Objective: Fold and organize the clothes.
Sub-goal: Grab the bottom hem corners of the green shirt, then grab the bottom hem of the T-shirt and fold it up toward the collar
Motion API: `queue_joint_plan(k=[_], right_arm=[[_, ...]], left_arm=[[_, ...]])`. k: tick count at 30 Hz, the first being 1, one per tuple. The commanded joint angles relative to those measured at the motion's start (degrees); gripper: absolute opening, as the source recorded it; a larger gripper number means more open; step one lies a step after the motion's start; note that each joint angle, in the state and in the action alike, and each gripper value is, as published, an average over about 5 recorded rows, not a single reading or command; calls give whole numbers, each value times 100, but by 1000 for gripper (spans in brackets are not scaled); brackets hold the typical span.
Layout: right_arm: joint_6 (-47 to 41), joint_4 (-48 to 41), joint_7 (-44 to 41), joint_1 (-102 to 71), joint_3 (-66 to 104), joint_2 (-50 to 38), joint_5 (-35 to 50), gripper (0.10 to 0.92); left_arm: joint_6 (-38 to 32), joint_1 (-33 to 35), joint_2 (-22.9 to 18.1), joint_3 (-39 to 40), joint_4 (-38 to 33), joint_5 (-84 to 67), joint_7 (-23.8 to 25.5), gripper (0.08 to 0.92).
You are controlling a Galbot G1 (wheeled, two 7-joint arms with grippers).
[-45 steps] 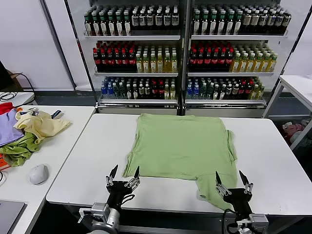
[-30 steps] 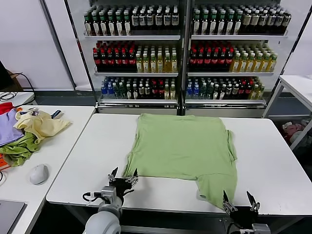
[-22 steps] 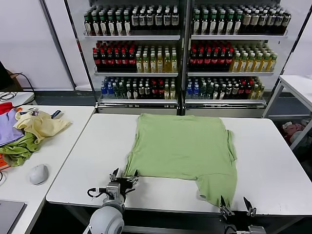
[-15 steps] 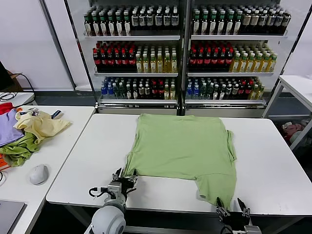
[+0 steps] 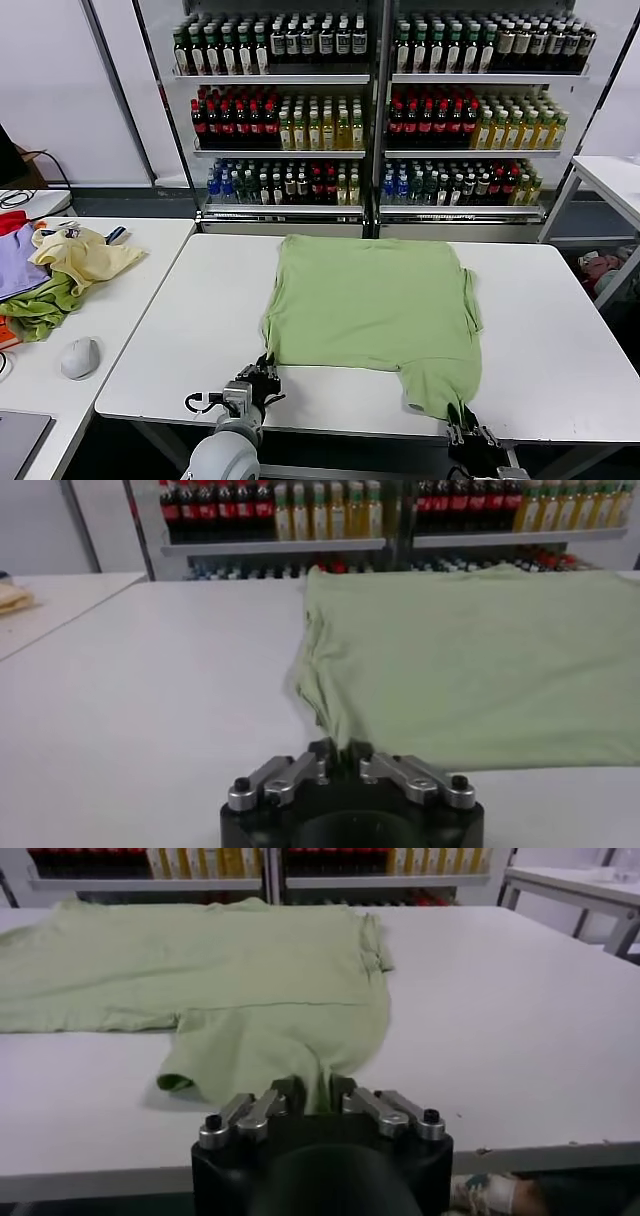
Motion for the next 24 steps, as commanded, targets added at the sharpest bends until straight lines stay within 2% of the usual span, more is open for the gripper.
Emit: queue_joint_plan(k=[1, 11, 24], right_arm=[[436, 291, -299, -11, 174, -102, 221, 143], [782, 628, -381, 752, 560, -477, 620, 129], [441, -550, -58, 2629, 330, -1109, 1169, 129]], left_arm=[[-841, 282, 50, -66, -469, -102, 47, 105], [-1504, 229, 245, -257, -880, -269, 182, 99], [-1495, -828, 357, -53, 99, -1115, 146, 99]])
